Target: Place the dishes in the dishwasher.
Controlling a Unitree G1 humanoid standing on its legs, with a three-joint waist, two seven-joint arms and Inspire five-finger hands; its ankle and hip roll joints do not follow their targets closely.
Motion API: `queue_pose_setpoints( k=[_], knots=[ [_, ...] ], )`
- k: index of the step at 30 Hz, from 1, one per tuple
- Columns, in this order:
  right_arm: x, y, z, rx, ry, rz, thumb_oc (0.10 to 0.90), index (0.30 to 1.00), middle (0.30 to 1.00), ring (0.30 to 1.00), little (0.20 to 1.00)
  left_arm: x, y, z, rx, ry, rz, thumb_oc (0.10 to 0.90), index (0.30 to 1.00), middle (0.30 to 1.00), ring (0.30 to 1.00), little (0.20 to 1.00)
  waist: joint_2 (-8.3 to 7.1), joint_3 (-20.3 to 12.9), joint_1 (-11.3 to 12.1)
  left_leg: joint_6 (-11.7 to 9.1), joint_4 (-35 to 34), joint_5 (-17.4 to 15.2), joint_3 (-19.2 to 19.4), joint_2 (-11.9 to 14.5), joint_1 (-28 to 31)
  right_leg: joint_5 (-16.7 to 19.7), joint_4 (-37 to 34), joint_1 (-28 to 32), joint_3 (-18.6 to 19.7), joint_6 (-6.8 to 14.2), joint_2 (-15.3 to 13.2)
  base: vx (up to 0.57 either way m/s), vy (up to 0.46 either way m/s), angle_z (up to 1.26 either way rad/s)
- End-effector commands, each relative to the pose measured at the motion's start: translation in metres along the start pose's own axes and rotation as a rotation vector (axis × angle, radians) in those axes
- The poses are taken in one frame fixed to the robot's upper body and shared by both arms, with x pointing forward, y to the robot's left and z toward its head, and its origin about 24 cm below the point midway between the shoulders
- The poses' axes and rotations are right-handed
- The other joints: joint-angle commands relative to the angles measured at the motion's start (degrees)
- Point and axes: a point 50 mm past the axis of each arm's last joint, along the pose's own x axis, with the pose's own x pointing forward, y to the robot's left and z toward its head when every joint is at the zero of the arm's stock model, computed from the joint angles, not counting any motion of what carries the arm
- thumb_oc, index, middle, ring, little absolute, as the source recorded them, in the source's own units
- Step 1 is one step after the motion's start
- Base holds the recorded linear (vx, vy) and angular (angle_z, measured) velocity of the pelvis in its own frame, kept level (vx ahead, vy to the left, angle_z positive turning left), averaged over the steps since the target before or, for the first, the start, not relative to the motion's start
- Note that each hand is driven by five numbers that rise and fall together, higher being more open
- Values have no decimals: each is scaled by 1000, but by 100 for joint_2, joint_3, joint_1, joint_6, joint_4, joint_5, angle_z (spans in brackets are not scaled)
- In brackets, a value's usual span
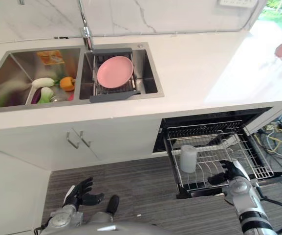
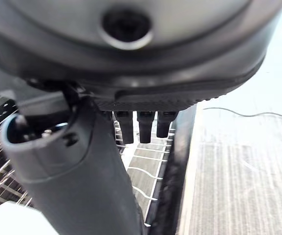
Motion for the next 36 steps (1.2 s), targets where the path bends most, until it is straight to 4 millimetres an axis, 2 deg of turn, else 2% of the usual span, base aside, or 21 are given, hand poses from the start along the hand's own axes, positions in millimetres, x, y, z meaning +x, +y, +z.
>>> queue_pose_setpoints(
  k=[1, 2, 4, 5, 6, 7, 8, 9, 11, 15, 18, 20, 22, 25, 27, 30, 32, 33, 34, 35, 36],
  knots=[
    [-19, -57, 32, -112, -132, -168, 800, 900, 900, 900, 900, 6, 2, 13, -3, -62, 22, 800, 900, 900, 900, 900, 147, -309, 81, -260, 31, -279, 322, 253, 289, 94, 73, -158, 219, 242, 10, 4, 13, -24],
    [-29, -60, 48, -59, -219, -211, 800, 900, 900, 900, 900, 6, 2, 9, -8, -41, 30, 800, 900, 900, 900, 900, 154, -328, 29, -249, 31, -292, 358, 259, 302, 100, 73, -165, 269, 247, 5, -5, 18, -31],
    [-45, -44, 70, 111, -374, -191, 800, 900, 900, 900, 900, 7, 0, -3, -8, 19, 30, 800, 900, 900, 900, 900, 169, -337, -85, -231, 31, -317, 469, 267, 342, 129, 73, -192, 391, 253, 1, -35, 20, -36],
    [-57, -41, 85, 178, -470, -191, 800, 900, 900, 900, 900, 7, 1, -9, 3, 47, 28, 800, 900, 900, 900, 900, 186, -348, -130, -222, 31, -263, 513, 277, 320, 198, 73, -242, 456, 261, 5, -16, 11, -27],
    [-71, -39, 106, 249, -597, -195, 800, 900, 900, 900, 900, 5, -1, -23, 20, 107, 28, 800, 900, 900, 900, 900, 189, -368, -184, -222, 31, -341, 564, 280, 375, 142, 73, -222, 515, 255, 4, -1, 9, -25],
    [-71, -39, 106, 250, -597, -194, 800, 900, 900, 900, 900, 6, 0, -22, 20, 106, 29, 800, 900, 900, 900, 900, 183, -361, -178, -222, 31, -347, 571, 281, 384, 138, 73, -216, 522, 254, 4, 37, 2, -44],
    [-97, -35, 136, 311, -804, -195, 800, 900, 900, 900, 900, 4, -2, -34, 29, 163, 49, 800, 900, 900, 900, 900, 219, -377, -245, -224, 31, -355, 652, 294, 408, 170, 73, -241, 598, 256, -3, -1, 7, -43],
    [-115, -36, 151, 313, -931, -202, 800, 900, 900, 900, 900, 2, -3, -42, 36, 197, 61, 800, 900, 900, 900, 900, 237, -376, -270, -227, 31, -364, 681, 298, 432, 169, 73, -234, 627, 252, -6, -37, 15, -31],
    [-134, -33, 163, 289, -1081, -217, 800, 900, 900, 900, 900, 1, -4, -51, 50, 238, 81, 800, 900, 900, 900, 900, 267, -370, -301, -232, 31, -356, 695, 296, 444, 171, 73, -237, 644, 244, -1, -7, -6, -7],
    [-159, -7, 175, 368, -1319, -94, 800, 900, 900, 900, 900, -1, -1, -58, 76, 271, 137, 800, 900, 900, 900, 900, 341, -302, -351, -269, 31, -316, 690, 298, 457, 182, 73, -210, 615, 222, 26, -4, -19, -3],
    [-163, 1, 180, 389, -1414, -19, 800, 900, 900, 900, 900, -1, 0, -59, 111, 274, 143, 800, 900, 900, 900, 900, 380, -264, -354, -300, 31, -292, 676, 309, 456, 186, 73, -216, 605, 199, 53, -11, -10, 0],
    [-167, 9, 185, 490, -1474, 68, 800, 900, 900, 900, 900, -1, 1, -59, 114, 277, 151, 800, 900, 900, 900, 900, 418, -230, -350, -322, 31, -262, 666, 324, 432, 183, 73, -231, 583, 182, 80, -23, -29, 5],
    [-173, 13, 192, 506, -1533, 118, 800, 900, 900, 900, 900, -2, 2, -62, 101, 288, 151, 800, 900, 900, 900, 900, 445, -206, -321, -341, 31, -237, 639, 341, 416, 171, 73, -237, 560, 165, 107, -8, -45, 4],
    [-183, 9, 198, 460, -1609, 102, 800, 900, 900, 900, 900, -2, 5, -61, 89, 281, 168, 800, 900, 900, 900, 900, 485, -164, -265, -381, 31, -191, 573, 356, 373, 150, 73, -243, 512, 133, 147, -3, -52, 9],
    [-192, -1, 201, 480, -1682, 46, 800, 900, 900, 900, 900, -3, 5, -62, 78, 276, 181, 800, 900, 900, 900, 900, 552, -96, -191, -444, 31, -92, 432, 359, 256, 123, 73, -269, 387, 76, 198, -14, -63, 24],
    [-203, -10, 207, 487, -1756, 6, 800, 900, 900, 900, 900, -9, -3, -68, 47, 281, 189, 800, 900, 900, 900, 900, 641, -18, -118, -459, 62, -5, 382, 363, 182, 99, 73, -266, 281, 52, 218, 9, -53, 43],
    [-210, -16, 213, 491, -1807, -7, 800, 900, 900, 900, 900, -11, -6, -69, 26, 281, 195, 800, 900, 900, 900, 900, 592, 160, -61, -488, 824, -113, 511, 204, -201, 121, 73, -253, 252, 21, 112, -33, -41, 29],
    [-210, -16, 213, 491, -1807, -7, 800, 900, 900, 900, 900, -10, -6, -69, 26, 281, 195, 800, 900, 900, 900, 900, 592, 153, -70, -485, 882, -142, 503, 196, -243, 120, 73, -264, 245, 24, 110, -33, -56, 39],
    [-212, -18, 217, 484, -1823, -22, 800, 900, 900, 900, 900, -9, -8, -67, -12, 275, 217, 800, 900, 900, 900, 900, 545, 267, -15, -496, 1303, -113, 859, 111, -604, 77, 73, -225, 176, 11, 60, 23, -26, 45],
    [-213, -19, 219, 478, -1827, -28, 800, 900, 900, 900, 900, -9, -8, -66, -36, 276, 227, 800, 900, 900, 900, 900, 556, 288, 17, -451, 1149, 7, 1071, 233, -772, 11, 73, -173, 142, 10, 81, 24, -29, 64],
    [-213, -19, 219, 478, -1827, -28, 800, 900, 900, 900, 900, -9, -8, -66, -36, 276, 227, 800, 900, 900, 900, 900, 556, 288, 17, -451, 1149, 7, 1071, 233, -772, 11, 73, -173, 142, 10, 81, 90, 19, 56]
  ],
)
